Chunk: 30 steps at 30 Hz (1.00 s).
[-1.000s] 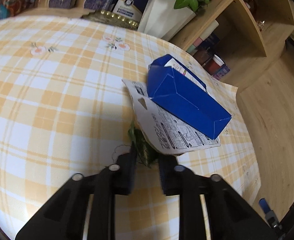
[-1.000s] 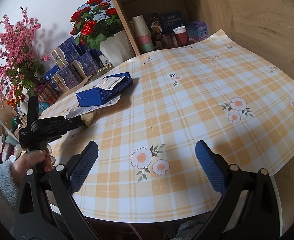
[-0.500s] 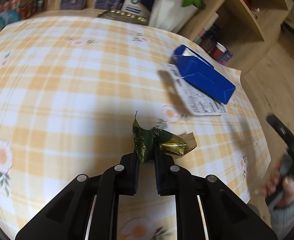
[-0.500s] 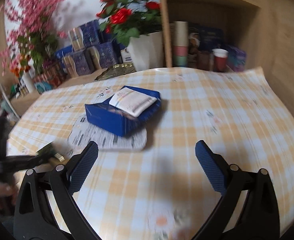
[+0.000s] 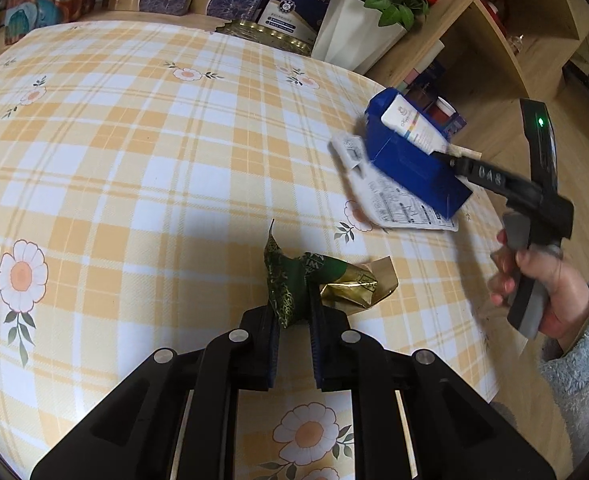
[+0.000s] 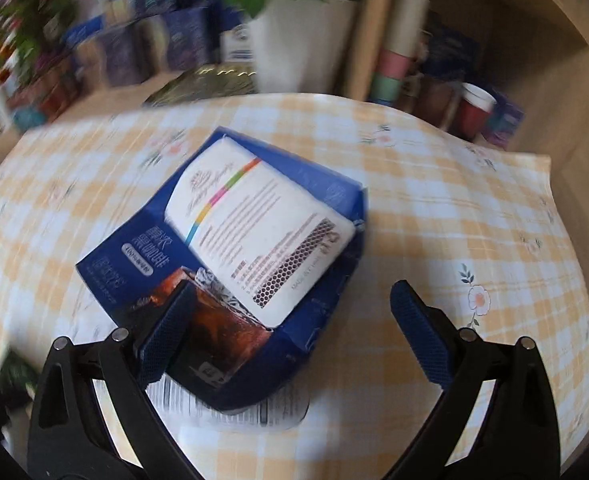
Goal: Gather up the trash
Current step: 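Grasp the blue Happy infinity coffee box with the right tool while the left tool holds the wrapper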
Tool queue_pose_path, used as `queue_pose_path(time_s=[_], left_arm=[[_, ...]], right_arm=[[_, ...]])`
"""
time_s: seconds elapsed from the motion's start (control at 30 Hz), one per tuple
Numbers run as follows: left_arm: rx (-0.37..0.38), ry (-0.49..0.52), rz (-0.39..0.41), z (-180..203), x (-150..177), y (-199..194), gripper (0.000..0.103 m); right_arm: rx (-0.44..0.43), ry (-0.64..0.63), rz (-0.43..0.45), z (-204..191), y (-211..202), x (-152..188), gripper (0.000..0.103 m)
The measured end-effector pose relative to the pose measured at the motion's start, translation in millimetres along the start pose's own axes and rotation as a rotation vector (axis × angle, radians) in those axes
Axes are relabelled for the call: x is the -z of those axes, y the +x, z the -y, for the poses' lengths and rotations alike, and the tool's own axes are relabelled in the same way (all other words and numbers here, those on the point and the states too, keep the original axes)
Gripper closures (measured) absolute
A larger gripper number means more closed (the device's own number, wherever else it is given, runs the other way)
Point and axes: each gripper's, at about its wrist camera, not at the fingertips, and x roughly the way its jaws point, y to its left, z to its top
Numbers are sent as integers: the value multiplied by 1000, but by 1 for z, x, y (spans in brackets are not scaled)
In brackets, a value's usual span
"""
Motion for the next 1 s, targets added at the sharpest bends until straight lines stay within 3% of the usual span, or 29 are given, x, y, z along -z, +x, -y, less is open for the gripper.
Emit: queue_pose_path(time_s=[0.17, 0.33, 0.43, 0.57, 0.73, 0.9, 1.0], left_arm=[[-32, 43, -12, 7, -1, 1, 90], [-7, 19, -6, 2, 0, 1, 90], [-9, 33, 2, 3, 2, 0, 90], [0, 34, 14, 2, 4, -1, 90], [21, 20, 19, -1, 4, -1, 90], [30, 10, 17, -2, 4, -1, 90], [39, 2, 19, -4, 4, -1, 90]], right_arm=[[-22, -108, -25, -17, -18, 22, 7], [-45, -154, -149, -27, -24, 42, 8], [-4, -215, -175, -32, -35, 52, 8], [25, -320, -99, -43, -61, 56, 8], [1, -488, -50, -65, -67, 47, 27], [-58, -615, -103, -83, -41, 30, 27], [-29, -673, -119, -90, -27, 25, 19]])
